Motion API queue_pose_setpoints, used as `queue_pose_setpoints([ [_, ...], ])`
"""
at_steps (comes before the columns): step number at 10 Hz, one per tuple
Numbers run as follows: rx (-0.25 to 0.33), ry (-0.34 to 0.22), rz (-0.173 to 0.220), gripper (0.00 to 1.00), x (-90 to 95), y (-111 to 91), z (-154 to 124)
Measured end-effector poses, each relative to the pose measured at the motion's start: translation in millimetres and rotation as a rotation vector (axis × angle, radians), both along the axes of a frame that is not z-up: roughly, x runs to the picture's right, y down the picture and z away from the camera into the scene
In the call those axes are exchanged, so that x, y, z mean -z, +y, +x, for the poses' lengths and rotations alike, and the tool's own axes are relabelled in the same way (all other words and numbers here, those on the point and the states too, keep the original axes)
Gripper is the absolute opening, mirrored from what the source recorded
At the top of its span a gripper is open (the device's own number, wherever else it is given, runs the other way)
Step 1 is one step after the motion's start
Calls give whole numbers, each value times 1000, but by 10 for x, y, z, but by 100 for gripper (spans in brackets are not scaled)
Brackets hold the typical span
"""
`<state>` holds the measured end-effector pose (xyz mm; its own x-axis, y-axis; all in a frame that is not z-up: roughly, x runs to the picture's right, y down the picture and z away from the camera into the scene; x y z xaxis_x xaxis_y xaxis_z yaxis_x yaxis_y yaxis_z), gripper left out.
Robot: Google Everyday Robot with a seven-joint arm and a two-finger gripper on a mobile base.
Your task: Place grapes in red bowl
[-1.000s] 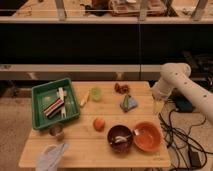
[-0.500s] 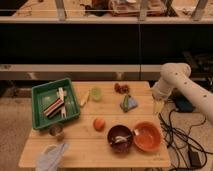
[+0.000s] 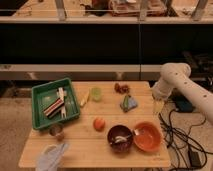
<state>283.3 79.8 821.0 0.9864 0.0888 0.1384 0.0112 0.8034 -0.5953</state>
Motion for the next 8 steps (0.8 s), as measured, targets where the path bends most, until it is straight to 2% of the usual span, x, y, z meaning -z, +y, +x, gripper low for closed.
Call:
queue_pose_setpoints([
  [2, 0, -14, 23, 80, -27, -72, -16],
  [5, -16, -69, 154, 80, -296, -531, -253],
  [6, -22, -84, 187, 80, -390, -668, -349],
  [8, -75, -114, 283, 80, -610, -1005, -505],
])
